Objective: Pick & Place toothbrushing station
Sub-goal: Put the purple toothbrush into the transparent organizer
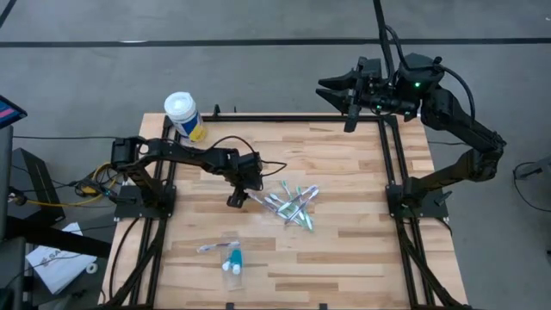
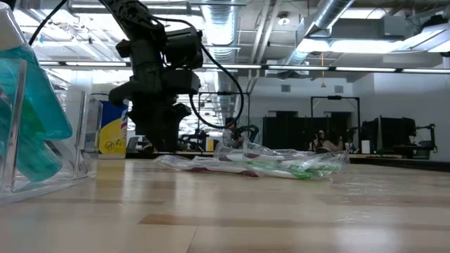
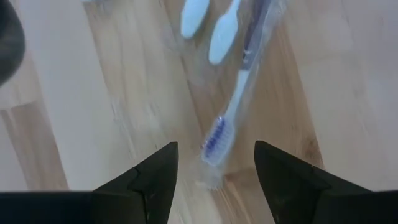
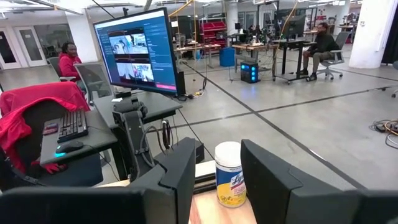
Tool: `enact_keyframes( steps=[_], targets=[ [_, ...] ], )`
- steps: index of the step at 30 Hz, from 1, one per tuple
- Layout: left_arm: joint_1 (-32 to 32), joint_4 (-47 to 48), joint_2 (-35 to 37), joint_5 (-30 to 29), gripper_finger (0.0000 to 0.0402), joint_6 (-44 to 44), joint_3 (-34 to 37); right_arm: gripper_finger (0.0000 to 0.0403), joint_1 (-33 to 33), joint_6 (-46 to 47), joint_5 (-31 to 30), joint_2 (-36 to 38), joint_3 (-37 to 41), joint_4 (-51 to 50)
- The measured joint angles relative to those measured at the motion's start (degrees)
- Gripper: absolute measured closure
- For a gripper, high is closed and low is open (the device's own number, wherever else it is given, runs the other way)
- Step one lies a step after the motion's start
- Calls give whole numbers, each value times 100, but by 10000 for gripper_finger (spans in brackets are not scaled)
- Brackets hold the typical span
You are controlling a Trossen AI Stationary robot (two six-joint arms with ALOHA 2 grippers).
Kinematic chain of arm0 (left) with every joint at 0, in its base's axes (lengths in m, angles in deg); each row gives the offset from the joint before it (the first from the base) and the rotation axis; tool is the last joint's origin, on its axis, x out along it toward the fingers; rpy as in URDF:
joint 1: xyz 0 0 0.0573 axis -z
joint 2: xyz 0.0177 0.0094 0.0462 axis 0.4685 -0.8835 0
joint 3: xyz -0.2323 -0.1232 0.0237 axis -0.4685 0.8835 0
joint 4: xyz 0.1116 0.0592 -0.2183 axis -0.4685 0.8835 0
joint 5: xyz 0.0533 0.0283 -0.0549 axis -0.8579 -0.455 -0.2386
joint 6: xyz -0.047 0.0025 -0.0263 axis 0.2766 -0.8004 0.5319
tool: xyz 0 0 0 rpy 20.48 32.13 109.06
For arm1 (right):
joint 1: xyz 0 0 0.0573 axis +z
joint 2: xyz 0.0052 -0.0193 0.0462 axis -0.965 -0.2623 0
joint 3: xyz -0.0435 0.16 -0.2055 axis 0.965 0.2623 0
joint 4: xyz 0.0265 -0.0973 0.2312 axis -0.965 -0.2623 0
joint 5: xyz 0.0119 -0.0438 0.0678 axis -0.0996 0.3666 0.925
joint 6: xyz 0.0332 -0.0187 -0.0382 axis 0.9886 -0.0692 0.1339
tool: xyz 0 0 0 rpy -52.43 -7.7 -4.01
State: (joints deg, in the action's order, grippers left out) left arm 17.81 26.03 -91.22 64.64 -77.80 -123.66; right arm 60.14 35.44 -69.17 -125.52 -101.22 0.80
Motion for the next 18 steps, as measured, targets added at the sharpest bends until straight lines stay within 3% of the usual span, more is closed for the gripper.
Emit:
enact_keyframes(
  steps=[9, 15, 18],
  targets=[
    [2, -419, -305, 28, 208, 150, 290, 284, 0, 2, 0, -10, 0, 0],
    [-38, -523, -525, 116, 233, 171, 225, 284, 0, 5, 2, -93, -2, 8],
    [-84, -601, -503, 84, 267, 247, 213, 284, 0, 4, 2, -129, 0, -23]
  ],
)
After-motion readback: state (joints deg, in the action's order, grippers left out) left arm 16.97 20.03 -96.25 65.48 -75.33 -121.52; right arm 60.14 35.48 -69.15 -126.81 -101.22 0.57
